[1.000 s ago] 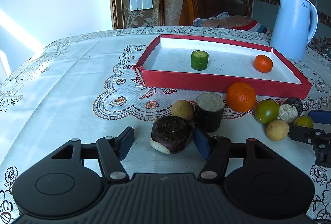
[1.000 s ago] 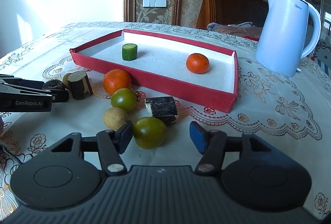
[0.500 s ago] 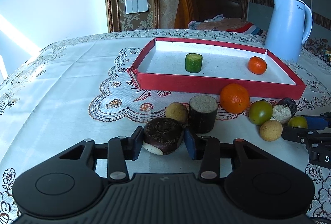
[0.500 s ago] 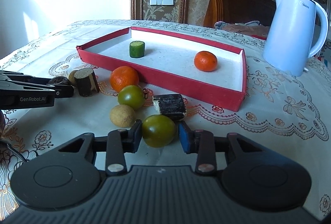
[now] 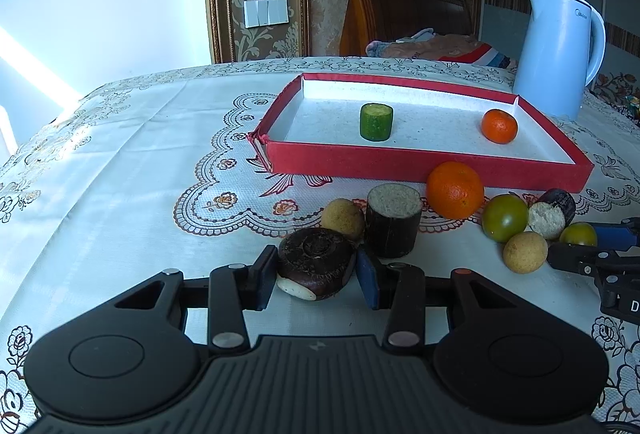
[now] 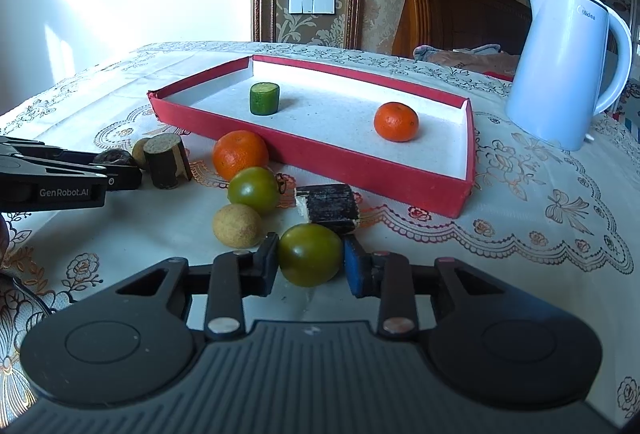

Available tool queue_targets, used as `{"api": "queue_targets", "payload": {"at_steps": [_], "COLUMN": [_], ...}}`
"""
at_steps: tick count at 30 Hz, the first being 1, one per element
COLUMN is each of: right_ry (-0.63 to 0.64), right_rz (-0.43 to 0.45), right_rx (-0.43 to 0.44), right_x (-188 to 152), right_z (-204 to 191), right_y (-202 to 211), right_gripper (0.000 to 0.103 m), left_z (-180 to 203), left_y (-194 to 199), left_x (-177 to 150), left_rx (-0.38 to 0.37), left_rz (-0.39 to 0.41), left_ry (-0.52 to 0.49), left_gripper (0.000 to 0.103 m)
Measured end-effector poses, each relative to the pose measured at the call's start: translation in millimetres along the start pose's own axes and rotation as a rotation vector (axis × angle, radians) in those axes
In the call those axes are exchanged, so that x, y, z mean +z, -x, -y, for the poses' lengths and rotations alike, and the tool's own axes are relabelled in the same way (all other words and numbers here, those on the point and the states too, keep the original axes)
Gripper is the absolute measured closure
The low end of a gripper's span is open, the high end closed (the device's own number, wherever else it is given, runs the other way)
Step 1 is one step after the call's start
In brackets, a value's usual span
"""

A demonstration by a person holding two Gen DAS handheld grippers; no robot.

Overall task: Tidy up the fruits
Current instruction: 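Lift and carry the chocolate cake and green lime into the red tray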

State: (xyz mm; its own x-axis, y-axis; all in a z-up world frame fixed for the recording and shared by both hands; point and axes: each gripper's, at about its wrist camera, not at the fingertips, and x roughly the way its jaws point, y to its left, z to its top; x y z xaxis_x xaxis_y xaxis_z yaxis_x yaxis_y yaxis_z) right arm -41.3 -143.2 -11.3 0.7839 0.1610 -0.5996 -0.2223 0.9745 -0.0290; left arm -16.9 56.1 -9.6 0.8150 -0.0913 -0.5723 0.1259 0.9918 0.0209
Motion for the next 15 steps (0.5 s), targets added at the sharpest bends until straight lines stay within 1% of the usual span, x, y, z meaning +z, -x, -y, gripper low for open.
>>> {"api": "queue_targets", "payload": {"at_steps": [13,15], "right_ry": [-0.014,-0.021], "right_rz": [0.011,0.009], "right_rx": [-0.01,-0.009], "right_x": [-0.5,-0.4], "right_z": [2.1,2.7], "right_y": [1.2,1.5], "right_gripper": [0.072,0.072], "left_z": [-0.8,0.2], "left_y": [6.6,9.2], "left_x": [-1.1,-0.6], "left_rx": [-0.001,-0.023], "left_rz": [0.011,-0.001], "left_ry": [0.01,0.012], "left_gripper": [0.062,0.062]}}
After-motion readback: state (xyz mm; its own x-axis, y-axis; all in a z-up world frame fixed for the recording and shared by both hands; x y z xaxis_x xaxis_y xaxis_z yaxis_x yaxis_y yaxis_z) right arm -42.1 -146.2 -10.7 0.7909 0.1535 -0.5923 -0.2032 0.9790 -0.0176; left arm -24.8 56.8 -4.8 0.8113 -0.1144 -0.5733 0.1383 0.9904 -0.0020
